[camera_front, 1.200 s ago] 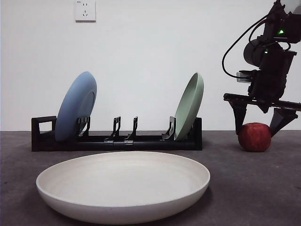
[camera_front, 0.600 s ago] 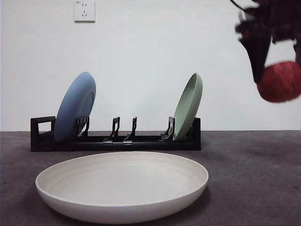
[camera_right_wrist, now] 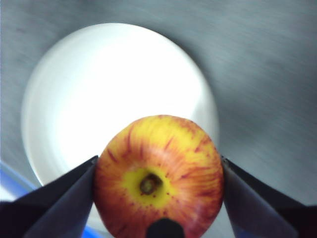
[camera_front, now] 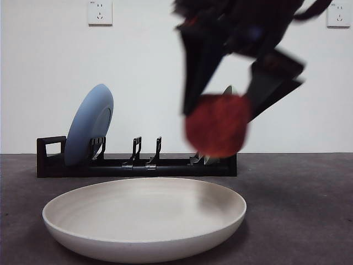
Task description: Take the yellow plate from the plate rack,put the plate on the table,take the apple from the table,put the apple in the plate
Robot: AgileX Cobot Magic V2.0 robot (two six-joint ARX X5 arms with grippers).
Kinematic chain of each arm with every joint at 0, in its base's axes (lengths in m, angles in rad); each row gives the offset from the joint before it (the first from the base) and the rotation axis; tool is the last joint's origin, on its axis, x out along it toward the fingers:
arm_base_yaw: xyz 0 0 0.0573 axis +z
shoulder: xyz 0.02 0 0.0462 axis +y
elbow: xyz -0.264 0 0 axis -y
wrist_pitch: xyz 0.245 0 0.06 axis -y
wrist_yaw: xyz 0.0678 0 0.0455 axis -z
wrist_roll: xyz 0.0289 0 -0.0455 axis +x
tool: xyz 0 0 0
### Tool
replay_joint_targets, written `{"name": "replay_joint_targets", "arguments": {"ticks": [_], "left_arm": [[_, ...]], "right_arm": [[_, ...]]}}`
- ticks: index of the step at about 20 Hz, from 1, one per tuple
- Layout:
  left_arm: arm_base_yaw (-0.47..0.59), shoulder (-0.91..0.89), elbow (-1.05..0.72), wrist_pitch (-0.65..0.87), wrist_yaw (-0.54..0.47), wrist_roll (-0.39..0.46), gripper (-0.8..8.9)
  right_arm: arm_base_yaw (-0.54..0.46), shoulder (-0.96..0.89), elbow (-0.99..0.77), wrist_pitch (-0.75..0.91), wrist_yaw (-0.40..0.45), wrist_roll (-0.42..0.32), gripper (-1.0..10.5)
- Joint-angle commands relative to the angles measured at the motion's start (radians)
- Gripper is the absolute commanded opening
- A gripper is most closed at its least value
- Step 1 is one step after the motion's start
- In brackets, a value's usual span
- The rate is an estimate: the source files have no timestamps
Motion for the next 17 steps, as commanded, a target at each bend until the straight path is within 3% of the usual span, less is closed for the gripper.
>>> {"name": "replay_joint_targets", "arguments": {"ticks": [1,5,10,17], "left_arm": [[0.002,-0.004,0.0,0.003,-0.021,0.012,-0.08],[0.002,-0.004,0.0,0.003,-0.021,0.011,-0.08],[0.002,-0.004,0.0,0.003,-0.021,0.008,-0.08],[0.002,-0.004,0.0,0.003,-0.021,0.009,-0.08]], "right_arm": [[0.034,0.028,-0.041,0.129,-0.016,0.029,0.0],[0.053,0.091,-0.048,0.2,-0.025,0.035,0.0],[0.053,0.196,-0.048,0.278,-0.126,0.045,0.0],[0.053,0.232,-0.048,0.299,-0.136,0.045,0.0]]}}
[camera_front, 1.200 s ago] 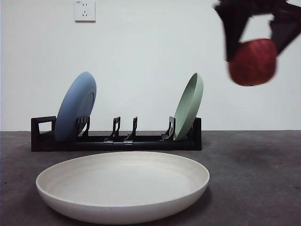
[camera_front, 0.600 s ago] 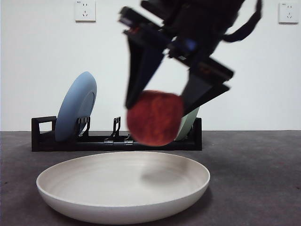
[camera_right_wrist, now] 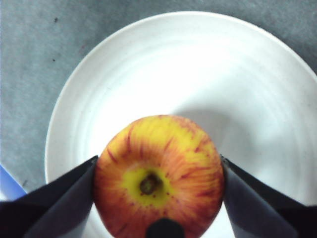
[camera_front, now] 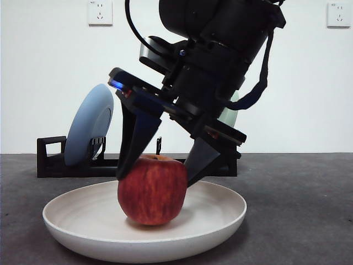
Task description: Take the yellow plate from the plate rack,put the plate on the table,take the apple from the table,put the apple in the plate
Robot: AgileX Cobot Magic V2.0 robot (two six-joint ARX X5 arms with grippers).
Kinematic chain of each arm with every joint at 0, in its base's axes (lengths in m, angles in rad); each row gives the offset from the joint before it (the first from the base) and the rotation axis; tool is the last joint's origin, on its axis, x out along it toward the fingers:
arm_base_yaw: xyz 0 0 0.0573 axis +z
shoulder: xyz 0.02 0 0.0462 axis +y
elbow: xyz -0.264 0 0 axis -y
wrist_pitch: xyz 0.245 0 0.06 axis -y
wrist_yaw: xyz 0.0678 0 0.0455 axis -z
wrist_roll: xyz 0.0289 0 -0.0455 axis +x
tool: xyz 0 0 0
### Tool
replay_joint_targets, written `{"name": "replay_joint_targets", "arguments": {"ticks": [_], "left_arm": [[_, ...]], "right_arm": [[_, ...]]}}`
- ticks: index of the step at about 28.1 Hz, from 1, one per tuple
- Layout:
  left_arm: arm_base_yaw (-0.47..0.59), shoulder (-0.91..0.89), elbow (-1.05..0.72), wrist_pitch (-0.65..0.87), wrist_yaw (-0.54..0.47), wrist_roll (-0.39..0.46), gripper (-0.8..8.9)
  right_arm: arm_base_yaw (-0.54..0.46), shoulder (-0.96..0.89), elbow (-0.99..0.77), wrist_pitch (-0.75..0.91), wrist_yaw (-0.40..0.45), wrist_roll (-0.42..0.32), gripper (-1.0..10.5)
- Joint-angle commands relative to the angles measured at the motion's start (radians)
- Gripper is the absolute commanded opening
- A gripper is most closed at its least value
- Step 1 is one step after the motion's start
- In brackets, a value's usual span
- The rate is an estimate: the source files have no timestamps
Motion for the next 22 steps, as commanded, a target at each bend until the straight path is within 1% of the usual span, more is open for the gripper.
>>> {"name": "replay_joint_targets", "arguments": {"ticks": [1,3,4,6,7,8,9,14,17,20,22], "left_arm": [[0.002,-0.003,0.0,0.003,-0.003,0.009,-0.08],[0.002,-0.003,0.0,0.003,-0.003,0.01,-0.08],[0.002,-0.003,0.0,0.003,-0.003,0.011,-0.08],[0.002,-0.003,0.0,0.003,-0.003,0.011,-0.08],[0.002,-0.003,0.0,0.003,-0.003,0.012,-0.08],[0.002,-0.003,0.0,0.003,-0.003,0.012,-0.08],[0.002,-0.003,0.0,0.003,-0.003,0.012,-0.08],[0.002,-0.003,0.0,0.003,-0.003,0.012,-0.08],[0.002,-0.003,0.0,0.003,-0.003,0.016,-0.08],[0.002,-0.003,0.0,0.003,-0.003,0.02,-0.08],[0.002,-0.003,0.0,0.003,-0.003,0.02,-0.08]], "right_arm": [[0.001,0.001,-0.005,0.012,-0.003,0.008,0.0],[0.001,0.001,-0.005,0.007,-0.002,0.011,0.2],[0.001,0.001,-0.005,0.007,0.0,0.011,0.7],[0.001,0.001,-0.005,0.01,0.0,0.01,3.0],[0.001,0.001,-0.005,0.011,0.0,0.01,3.9],[0.001,0.001,-0.005,0.01,0.0,0.01,4.8],[0.001,0.001,-0.005,0.009,0.0,0.01,5.1],[0.001,0.001,-0.002,0.01,0.005,0.011,5.1],[0.001,-0.002,0.019,-0.015,-0.017,0.011,5.1],[0.001,-0.013,0.067,-0.072,-0.026,0.011,5.1],[0.001,-0.028,0.118,-0.146,-0.031,0.01,5.1]]}}
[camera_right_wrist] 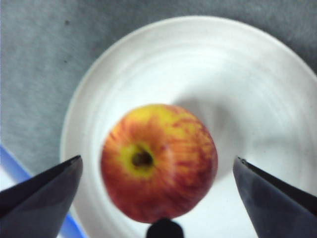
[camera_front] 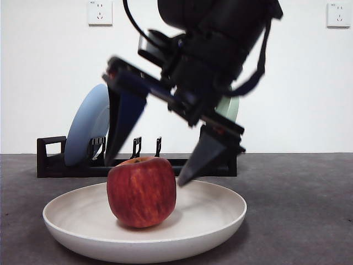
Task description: Take the yellow plate from the plate rack,put the plate on the table,take the apple from the table,put the apple in the plate
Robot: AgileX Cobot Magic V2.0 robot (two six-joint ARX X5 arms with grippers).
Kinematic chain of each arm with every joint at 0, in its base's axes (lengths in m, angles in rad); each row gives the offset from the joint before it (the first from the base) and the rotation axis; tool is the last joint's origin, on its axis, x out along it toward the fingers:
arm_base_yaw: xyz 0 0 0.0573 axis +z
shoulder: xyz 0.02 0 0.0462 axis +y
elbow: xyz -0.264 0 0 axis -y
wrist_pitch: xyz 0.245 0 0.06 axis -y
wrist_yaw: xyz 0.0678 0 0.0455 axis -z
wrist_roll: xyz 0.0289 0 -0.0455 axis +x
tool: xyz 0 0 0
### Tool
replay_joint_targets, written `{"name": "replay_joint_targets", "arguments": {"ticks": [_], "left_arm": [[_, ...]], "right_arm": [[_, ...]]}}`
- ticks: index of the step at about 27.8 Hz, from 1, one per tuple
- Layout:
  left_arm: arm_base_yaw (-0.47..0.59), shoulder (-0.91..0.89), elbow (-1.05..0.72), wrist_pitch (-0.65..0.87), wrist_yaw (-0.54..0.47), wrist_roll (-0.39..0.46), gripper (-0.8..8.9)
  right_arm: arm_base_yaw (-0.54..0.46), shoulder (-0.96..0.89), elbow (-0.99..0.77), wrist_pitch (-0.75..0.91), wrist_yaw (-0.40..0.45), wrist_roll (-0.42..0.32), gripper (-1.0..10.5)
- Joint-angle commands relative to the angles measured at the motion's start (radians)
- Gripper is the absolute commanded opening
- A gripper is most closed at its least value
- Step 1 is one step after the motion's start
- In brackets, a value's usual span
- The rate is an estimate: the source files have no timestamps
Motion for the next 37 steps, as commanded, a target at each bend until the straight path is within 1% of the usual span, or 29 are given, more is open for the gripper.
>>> {"name": "replay_joint_targets", "arguments": {"ticks": [1,3,6,9,13,15,17,18,19,20,22,23,24,26,32,34,37], "left_arm": [[0.002,-0.003,0.0,0.003,-0.003,0.013,-0.08],[0.002,-0.003,0.0,0.003,-0.003,0.013,-0.08],[0.002,-0.003,0.0,0.003,-0.003,0.013,-0.05],[0.002,-0.003,0.0,0.003,-0.003,0.012,-0.03],[0.002,-0.003,0.0,0.003,-0.003,0.01,-0.04],[0.002,-0.003,0.0,0.003,0.001,0.002,-0.04],[0.002,-0.003,0.0,0.003,0.001,0.0,-0.03],[0.002,-0.003,0.0,0.003,0.001,0.0,-0.03],[0.002,-0.003,0.0,0.003,0.001,0.0,-0.04],[0.002,-0.003,0.0,0.003,0.001,0.0,-0.04],[0.002,-0.003,0.0,0.003,0.001,0.001,-0.03],[0.002,-0.002,0.0,0.003,0.001,0.001,-0.03],[0.002,-0.002,0.0,0.003,0.001,0.0,-0.03],[0.002,0.001,0.0,0.003,0.001,0.001,-0.04],[0.002,0.019,0.0,0.003,0.001,0.001,-0.03],[0.002,0.031,0.0,0.003,0.001,0.001,-0.03],[0.004,0.044,-0.004,0.004,0.001,0.001,-0.04]], "right_arm": [[0.001,-0.03,0.074,-0.086,-0.007,0.007,5.1],[0.002,-0.054,0.137,-0.2,-0.008,-0.008,5.0],[0.002,-0.108,0.237,-0.395,-0.005,-0.059,5.0],[0.002,-0.172,0.314,-0.536,-0.005,-0.085,5.0],[0.002,-0.276,0.41,-0.664,0.002,-0.108,5.0],[0.001,-0.332,0.455,-0.706,0.023,-0.109,5.0],[0.001,-0.376,0.494,-0.734,0.069,-0.109,5.0],[0.001,-0.403,0.519,-0.753,0.111,-0.109,4.9],[0.001,-0.421,0.537,-0.768,0.149,-0.109,4.4],[0.001,-0.437,0.556,-0.785,0.188,-0.109,3.6],[0.001,-0.47,0.594,-0.826,0.277,-0.109,0.5],[0.001,-0.485,0.61,-0.842,0.319,-0.109,-0.2],[0.001,-0.496,0.623,-0.852,0.357,-0.106,0.1],[0.001,-0.517,0.645,-0.861,0.439,-0.098,0.0],[0.0,-0.529,0.695,-0.856,0.64,-0.099,0.0],[0.0,-0.528,0.697,-0.858,0.677,-0.099,0.0],[0.0,-0.527,0.697,-0.86,0.678,-0.099,0.0]]}}
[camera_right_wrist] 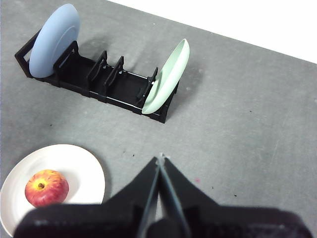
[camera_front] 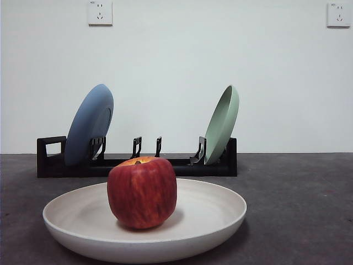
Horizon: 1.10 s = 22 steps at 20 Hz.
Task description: Take the yellow plate from the plate rack,put the plate on the table,take the apple from the table,put the apple in the plate
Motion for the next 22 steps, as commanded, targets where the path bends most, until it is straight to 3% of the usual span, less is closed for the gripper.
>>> {"name": "replay_joint_targets", "arguments": {"ticks": [1,4,7,10,14,17,22], "left_arm": [[0.018,0.008,-0.004,0.004,0.001,0.001,-0.03],[0.189,0.011,-0.004,0.004,0.024,0.001,-0.03],[0.545,0.011,-0.004,0.005,0.131,0.016,-0.03],[0.866,0.011,-0.004,0.008,0.128,0.037,-0.03],[1.158,0.01,-0.005,0.022,0.092,0.322,-0.03],[1.233,-0.028,-0.056,0.161,0.201,0.354,-0.03],[1.255,-0.18,-0.513,0.736,0.375,0.357,-0.03]], "right_arm": [[0.0,0.002,0.004,0.003,0.005,0.0,0.0],[0.0,0.002,0.004,0.002,0.005,0.0,0.0],[0.0,0.002,0.004,0.002,0.005,0.0,0.0],[0.0,0.002,0.004,0.002,0.005,0.0,0.0],[0.0,0.002,0.004,0.002,0.005,0.0,0.0],[0.0,0.002,0.004,0.002,0.005,0.0,0.0],[0.0,0.002,0.004,0.002,0.005,0.0,0.0]]}}
